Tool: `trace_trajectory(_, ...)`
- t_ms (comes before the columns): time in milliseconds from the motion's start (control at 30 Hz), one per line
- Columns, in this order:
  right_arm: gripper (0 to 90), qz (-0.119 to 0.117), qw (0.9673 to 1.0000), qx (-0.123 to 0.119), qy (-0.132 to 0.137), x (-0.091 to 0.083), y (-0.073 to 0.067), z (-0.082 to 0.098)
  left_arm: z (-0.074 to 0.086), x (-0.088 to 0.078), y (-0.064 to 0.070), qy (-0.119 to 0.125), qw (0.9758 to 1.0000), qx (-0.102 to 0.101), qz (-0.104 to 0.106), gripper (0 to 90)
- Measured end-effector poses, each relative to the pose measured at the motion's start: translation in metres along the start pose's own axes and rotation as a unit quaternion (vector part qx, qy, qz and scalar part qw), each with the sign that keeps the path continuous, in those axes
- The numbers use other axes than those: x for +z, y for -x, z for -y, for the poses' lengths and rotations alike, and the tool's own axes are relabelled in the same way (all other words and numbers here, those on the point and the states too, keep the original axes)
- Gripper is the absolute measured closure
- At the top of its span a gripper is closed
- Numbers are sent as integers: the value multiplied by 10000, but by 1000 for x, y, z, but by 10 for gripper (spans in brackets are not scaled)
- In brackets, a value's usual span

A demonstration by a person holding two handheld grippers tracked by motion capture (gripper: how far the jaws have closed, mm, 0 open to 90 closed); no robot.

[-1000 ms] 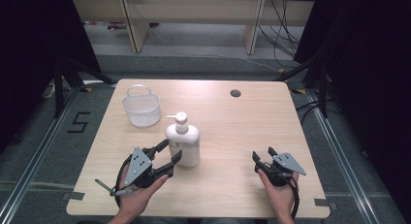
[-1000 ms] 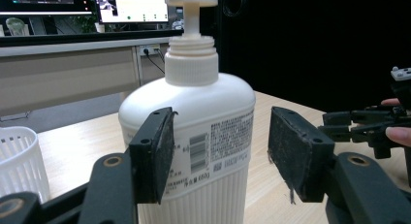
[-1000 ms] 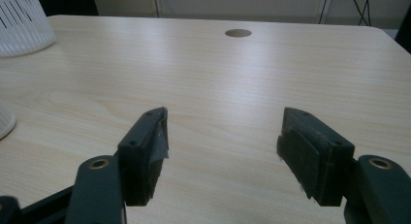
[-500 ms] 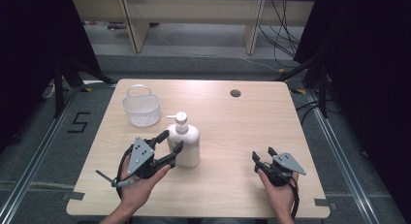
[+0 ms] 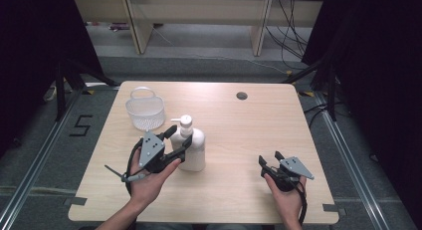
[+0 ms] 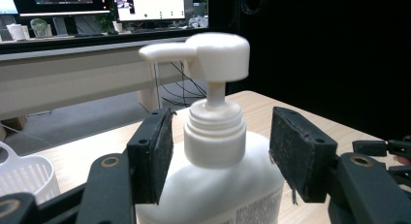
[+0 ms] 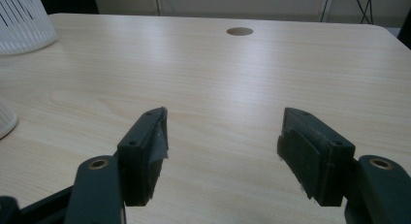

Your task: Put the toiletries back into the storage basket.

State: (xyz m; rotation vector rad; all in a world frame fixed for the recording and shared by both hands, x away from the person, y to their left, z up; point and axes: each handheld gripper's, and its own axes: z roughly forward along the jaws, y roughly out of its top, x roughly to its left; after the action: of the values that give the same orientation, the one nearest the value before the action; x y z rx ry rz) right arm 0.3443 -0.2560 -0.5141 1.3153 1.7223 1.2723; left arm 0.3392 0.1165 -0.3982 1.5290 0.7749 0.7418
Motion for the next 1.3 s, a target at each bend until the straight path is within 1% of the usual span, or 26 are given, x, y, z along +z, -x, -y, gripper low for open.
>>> trace_trajectory(33,352,-5,10000,0,13,0,0,0,-2,1,0,-18,10000,-5,-11,406)
trace_trajectory(67,352,23,10000,-73,41,0,1,0,-2,2,1,-24,10000,-21,-13,407)
trace_trajectory(133,352,32,10000,-55,37,0,0,0,-4,4,1,-54,10000,-13,-29,408)
trace_trajectory(200,352,25,10000,-54,4,0,0,0,-6,7,0,-58,9999,-73,-41,410)
trace_trajectory(233,352,63,10000,-55,9,0,0,0,-8,7,0,-62,9999,-76,-48,411)
trace_trajectory(267,352,3,10000,-3,-8,0,0,0,-9,8,0,-55,9999,-90,-55,412)
trace_trajectory(300,352,3,10000,0,-11,0,0,0,-11,9,0,-55,9999,-90,-59,413)
trace_trajectory(333,352,81,9999,-91,12,0,1,0,-12,10,1,-42,9999,-82,-67,414)
trace_trajectory(400,352,64,9999,-94,2,0,1,0,-15,12,1,-63,9999,-45,-70,417)
trace_trajectory(433,352,71,9999,-90,11,0,1,0,-15,13,1,-65,9999,-44,-83,418)
trace_trajectory(467,351,16,10000,-4,-1,0,0,0,-15,13,1,-65,9999,-44,-83,420)
trace_trajectory(567,352,-15,10000,9,-7,0,0,0,-17,17,1,-109,9998,-58,-126,431)
trace_trajectory(600,352,77,9999,-91,12,0,1,0,-17,17,1,-111,9998,-57,-129,435)
trace_trajectory(633,352,75,9999,-67,7,0,0,0,-18,18,1,-123,9998,-41,-127,439)
trace_trajectory(700,352,42,9999,120,-3,0,-2,0,-18,19,1,-138,9998,-43,-132,449)
trace_trajectory(733,352,33,10000,63,-6,0,-2,0,-18,21,1,-128,9998,-43,-142,457)
trace_trajectory(767,352,33,10000,63,-6,0,-2,0,-18,21,1,-128,9998,-43,-142,465)
trace_trajectory(800,351,47,10000,-56,4,0,0,0,-18,22,2,-135,9998,-51,-149,473)
trace_trajectory(867,351,91,9999,-103,-2,-1,1,0,-18,23,1,-141,9998,-56,-157,485)
trace_trajectory(900,351,86,9999,94,-65,-1,-2,0,-18,24,1,-136,9998,-60,-166,493)
trace_trajectory(933,351,49,10000,78,2,0,-2,0,-18,24,1,-135,9997,-65,-169,503)
trace_trajectory(967,352,29,9999,144,-8,0,-3,0,-19,24,1,-121,9998,-58,-174,513)
trace_trajectory(1033,351,40,9999,108,-35,-1,-2,0,-19,24,0,-119,9997,-75,-180,531)
trace_trajectory(1067,351,42,9999,128,-2,0,-2,0,-20,24,0,-106,9997,-89,-179,536)
trace_trajectory(1100,351,47,10000,85,5,0,-2,0,-20,24,0,-95,9997,-95,-182,539)
trace_trajectory(1300,352,40,10000,84,-20,0,-2,0,-21,25,0,-104,9998,-107,-156,569)
